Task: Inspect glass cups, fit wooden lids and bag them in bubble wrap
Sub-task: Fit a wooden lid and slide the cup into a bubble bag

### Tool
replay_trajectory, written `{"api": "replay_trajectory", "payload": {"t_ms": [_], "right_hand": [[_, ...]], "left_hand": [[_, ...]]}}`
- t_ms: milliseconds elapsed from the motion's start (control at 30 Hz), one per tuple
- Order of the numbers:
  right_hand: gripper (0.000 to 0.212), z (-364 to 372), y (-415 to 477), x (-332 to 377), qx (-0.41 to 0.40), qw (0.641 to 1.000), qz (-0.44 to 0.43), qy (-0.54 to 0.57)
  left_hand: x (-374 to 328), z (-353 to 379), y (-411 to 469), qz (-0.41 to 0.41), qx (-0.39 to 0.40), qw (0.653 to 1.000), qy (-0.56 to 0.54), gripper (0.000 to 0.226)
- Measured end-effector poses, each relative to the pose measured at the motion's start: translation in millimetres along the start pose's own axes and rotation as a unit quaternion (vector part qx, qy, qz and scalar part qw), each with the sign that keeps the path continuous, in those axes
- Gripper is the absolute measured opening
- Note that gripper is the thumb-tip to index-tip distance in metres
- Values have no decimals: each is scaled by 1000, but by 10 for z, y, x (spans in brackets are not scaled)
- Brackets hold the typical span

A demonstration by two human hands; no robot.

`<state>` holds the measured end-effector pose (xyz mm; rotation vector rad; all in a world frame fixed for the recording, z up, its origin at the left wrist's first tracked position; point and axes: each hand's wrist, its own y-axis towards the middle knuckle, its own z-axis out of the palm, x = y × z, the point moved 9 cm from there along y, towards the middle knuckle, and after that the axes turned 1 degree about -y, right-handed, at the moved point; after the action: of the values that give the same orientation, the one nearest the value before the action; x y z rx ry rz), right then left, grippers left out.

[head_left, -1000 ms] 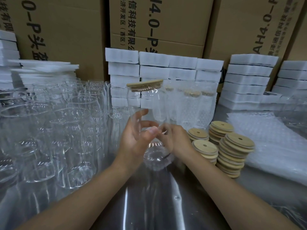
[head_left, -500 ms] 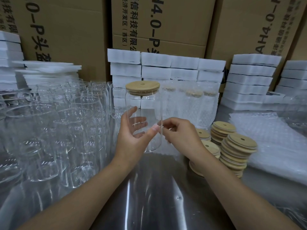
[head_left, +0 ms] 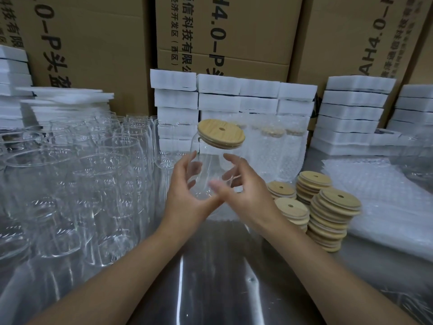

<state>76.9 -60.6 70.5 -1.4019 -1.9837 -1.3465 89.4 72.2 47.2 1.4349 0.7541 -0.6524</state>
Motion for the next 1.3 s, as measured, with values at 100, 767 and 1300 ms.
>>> {"api": "replay_trajectory", "payload": {"t_ms": [100,767,1300], "right_hand": [[85,-26,-10,-26,-34,999,11,-37],[60,-359,9,-99,-166,981,27,92],[69,-314,13,-105,-166,982,13,85]], "left_hand": [[-25,32,19,5,15,1000,26,83],[377,19,-88,-277,-110,933,-201,16],[-271,36,-46,28,-8,997,-67,60]]}}
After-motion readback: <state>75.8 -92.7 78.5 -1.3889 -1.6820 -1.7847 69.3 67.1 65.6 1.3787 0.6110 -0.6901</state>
